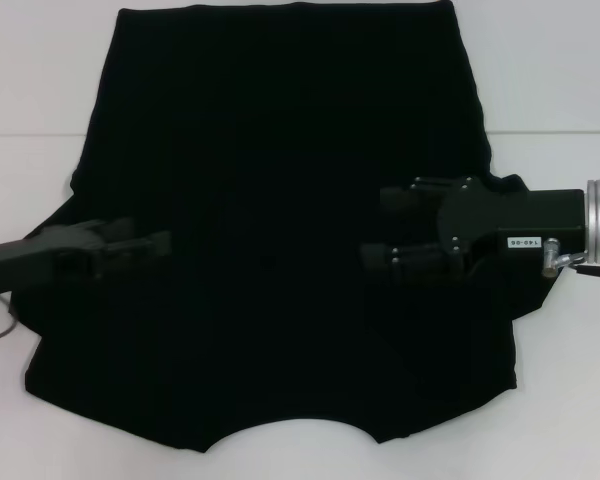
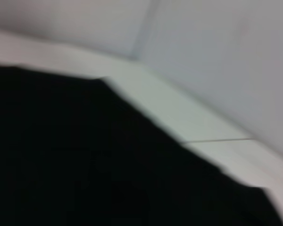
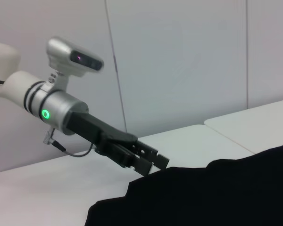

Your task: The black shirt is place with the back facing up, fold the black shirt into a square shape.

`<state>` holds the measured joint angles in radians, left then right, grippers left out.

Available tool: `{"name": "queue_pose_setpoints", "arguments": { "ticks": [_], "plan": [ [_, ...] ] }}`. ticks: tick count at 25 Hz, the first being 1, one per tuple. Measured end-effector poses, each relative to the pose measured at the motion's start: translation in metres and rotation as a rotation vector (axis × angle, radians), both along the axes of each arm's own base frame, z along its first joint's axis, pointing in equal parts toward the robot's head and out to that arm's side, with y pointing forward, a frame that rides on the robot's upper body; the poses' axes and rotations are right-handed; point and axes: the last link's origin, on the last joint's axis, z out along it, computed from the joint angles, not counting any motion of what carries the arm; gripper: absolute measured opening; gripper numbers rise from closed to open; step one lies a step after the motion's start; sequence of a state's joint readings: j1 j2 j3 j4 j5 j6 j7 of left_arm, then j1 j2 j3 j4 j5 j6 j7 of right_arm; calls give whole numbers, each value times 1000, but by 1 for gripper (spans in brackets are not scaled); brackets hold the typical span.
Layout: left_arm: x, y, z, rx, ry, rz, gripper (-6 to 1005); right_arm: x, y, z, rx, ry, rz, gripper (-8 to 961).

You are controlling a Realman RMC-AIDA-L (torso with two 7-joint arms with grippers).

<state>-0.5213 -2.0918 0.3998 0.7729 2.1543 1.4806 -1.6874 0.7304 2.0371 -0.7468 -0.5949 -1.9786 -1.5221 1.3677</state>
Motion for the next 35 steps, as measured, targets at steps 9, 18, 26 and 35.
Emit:
{"name": "queue_pose_setpoints", "arguments": {
  "ticks": [9,18,26,35],
  "plan": [
    [-47,-4,33,67,41,346,811,-11,1,-14,-12,0,9,898],
    [-69,-6,41,93,41,573,811,-15,3,-15,-9,0,17,898],
    [-70,-3,33,75,54,636,812,-13,3,-14,-10,-1,0,899],
    [-69,1,34,49,83,664,812,-11,3,-12,-8,0,-5,898]
  ]
}}
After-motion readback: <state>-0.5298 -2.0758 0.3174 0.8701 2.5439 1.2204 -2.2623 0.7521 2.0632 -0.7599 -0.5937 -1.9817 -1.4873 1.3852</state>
